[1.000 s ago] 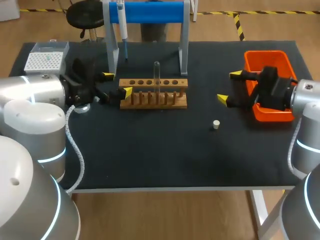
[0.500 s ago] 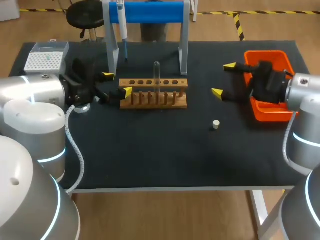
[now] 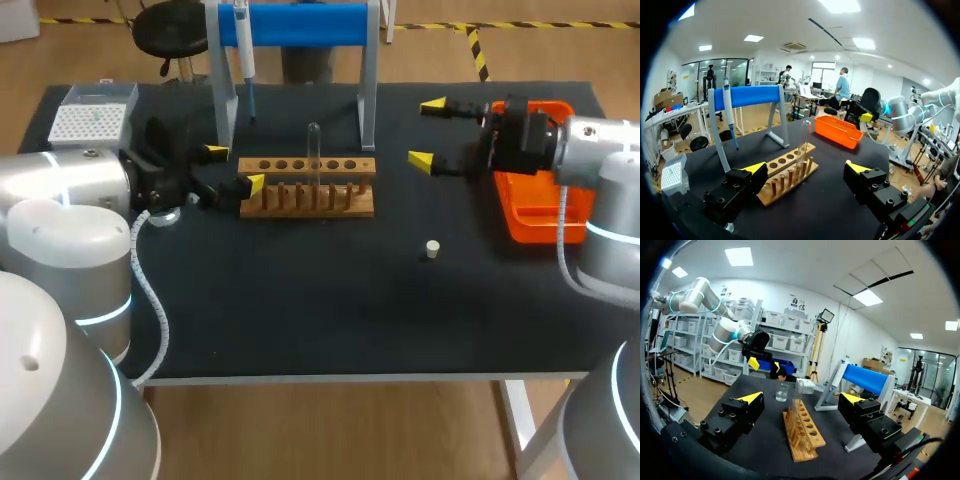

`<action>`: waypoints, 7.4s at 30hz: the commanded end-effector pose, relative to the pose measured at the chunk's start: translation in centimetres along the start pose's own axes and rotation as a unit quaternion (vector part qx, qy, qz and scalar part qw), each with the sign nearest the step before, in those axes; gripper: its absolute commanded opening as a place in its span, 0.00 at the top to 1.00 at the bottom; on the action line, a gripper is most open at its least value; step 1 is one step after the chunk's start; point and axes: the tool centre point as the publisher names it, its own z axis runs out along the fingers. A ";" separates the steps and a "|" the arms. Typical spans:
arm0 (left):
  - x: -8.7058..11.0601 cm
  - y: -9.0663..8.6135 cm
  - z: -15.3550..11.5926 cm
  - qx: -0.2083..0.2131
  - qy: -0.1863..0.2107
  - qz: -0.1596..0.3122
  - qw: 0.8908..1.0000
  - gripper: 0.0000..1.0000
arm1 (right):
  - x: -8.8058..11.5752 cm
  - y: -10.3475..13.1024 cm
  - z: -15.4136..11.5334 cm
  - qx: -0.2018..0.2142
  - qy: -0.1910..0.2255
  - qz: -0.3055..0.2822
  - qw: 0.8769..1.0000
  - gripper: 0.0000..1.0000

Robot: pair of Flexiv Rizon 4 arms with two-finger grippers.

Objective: Invert the test tube, pick up the pipette, mount the tip to pipette, aspirate from beaker and dispense into the tube, eject the tip, return the pipette, and cap with the stopper.

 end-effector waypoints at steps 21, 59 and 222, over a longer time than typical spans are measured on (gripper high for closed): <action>0.0 0.2 0.0 0.003 0.000 0.000 1.000 0.00 | -0.9 -2.5 8.9 -0.023 0.149 0.048 0.987 0.00; 0.0 0.2 0.0 0.003 0.000 0.000 1.000 0.00 | 0.1 -5.7 17.1 -0.019 0.161 0.097 0.982 0.00; 0.0 0.2 0.0 0.003 0.000 0.000 1.000 0.00 | -0.8 2.6 9.1 0.088 0.156 0.619 0.765 1.00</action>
